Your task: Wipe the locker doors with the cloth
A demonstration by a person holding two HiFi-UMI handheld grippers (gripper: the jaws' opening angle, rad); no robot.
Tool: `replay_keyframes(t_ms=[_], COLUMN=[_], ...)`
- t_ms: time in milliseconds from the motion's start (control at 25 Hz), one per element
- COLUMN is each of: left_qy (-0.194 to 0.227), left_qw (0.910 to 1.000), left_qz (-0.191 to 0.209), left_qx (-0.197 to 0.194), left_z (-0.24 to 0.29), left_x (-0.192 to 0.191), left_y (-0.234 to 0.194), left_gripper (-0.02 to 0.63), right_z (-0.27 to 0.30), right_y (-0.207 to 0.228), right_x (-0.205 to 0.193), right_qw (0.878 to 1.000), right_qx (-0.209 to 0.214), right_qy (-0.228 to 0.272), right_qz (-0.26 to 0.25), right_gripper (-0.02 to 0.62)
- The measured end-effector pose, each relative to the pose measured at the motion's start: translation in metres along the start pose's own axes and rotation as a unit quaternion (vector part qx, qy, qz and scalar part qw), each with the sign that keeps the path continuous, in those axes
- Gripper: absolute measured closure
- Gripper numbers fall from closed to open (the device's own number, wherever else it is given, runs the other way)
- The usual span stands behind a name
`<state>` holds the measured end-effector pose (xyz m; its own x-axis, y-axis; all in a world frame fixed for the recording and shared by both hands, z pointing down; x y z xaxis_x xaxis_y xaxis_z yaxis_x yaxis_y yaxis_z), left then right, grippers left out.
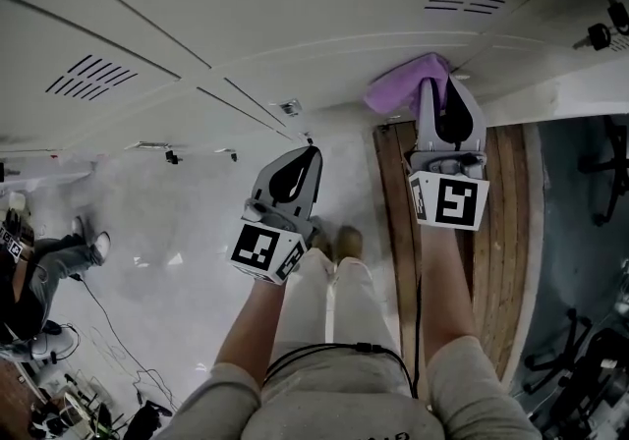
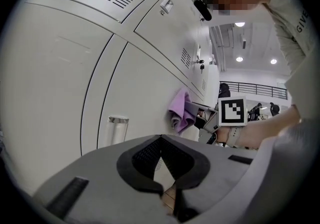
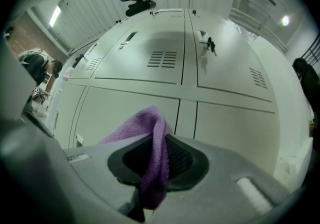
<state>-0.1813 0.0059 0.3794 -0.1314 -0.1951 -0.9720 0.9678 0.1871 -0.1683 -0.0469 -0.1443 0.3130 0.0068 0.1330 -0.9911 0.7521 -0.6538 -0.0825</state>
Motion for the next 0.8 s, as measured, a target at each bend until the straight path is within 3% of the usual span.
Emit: replay_keyframes(t_ms=[800], left_qy=[-0.001], left_qw=[0.9996], left_qz=[0.019], left_qx=[0.023], left_z=[0.01], left_x=[-0.069], left_y=[-0.041], left_gripper=[0.607], right_z=[-0.013], right_y=[-0.024], right_x=[-0.197], right_qw=[0.988], right_qx=[-0.029], right_qy=[-0.131], right_qz=[0.072], right_gripper=[0.535])
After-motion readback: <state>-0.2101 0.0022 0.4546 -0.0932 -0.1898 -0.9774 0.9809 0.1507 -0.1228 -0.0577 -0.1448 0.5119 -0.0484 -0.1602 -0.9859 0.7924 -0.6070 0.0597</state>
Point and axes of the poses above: the fingertips, and each gripper's own axes: z forward along the fingers, y to its right, x out of its top, the point moved 4 cm from there along -z, backward along the fingers, and after that the axes turned 8 degrees about z, right-handed, at the moved point
